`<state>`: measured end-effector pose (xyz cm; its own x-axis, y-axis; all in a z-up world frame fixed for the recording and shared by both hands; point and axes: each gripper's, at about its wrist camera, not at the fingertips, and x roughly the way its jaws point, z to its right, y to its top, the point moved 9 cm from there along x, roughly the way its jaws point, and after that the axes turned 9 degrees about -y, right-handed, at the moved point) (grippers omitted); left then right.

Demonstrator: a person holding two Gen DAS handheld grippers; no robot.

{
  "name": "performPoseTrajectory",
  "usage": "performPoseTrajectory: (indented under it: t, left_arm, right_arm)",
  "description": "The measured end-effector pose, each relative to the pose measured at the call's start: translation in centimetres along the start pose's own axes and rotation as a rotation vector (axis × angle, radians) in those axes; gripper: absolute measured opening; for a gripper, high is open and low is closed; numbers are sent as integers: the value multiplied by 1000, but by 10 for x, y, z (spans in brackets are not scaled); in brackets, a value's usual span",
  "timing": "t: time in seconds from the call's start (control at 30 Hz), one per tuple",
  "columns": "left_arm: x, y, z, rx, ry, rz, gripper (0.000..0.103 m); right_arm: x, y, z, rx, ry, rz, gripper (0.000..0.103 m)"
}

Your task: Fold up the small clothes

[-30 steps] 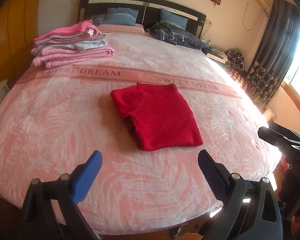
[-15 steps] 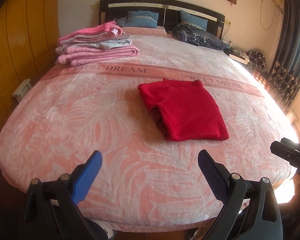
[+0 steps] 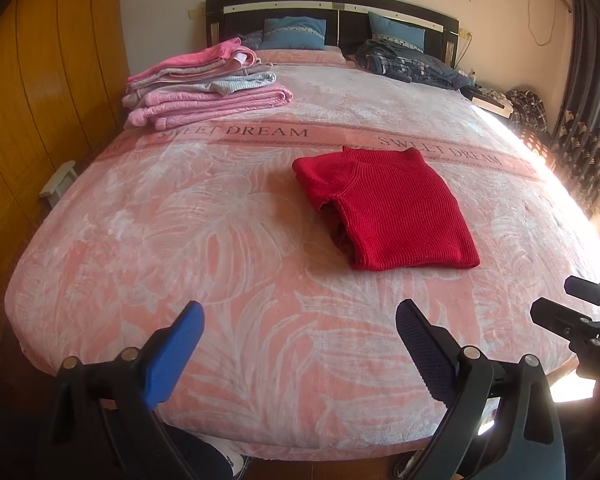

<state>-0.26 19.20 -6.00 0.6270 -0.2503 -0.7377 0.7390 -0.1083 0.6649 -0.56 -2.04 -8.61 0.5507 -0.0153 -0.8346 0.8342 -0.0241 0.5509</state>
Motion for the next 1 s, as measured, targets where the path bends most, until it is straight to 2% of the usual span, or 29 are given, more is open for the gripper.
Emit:
performPoseTrajectory:
  t: [0.27, 0.73, 1.0]
  left_arm:
    - [11, -12, -6, -4, 31, -42, 97]
    - [9, -9, -7, 18, 48, -25, 97]
    - [10, -9, -8, 18, 58, -22, 97]
  right_arm:
    - [7, -6, -8, -30, -5, -23, 98]
    - [16, -11, -3, -45, -51, -14, 100]
    - [26, -14, 5, -3, -46, -73, 100]
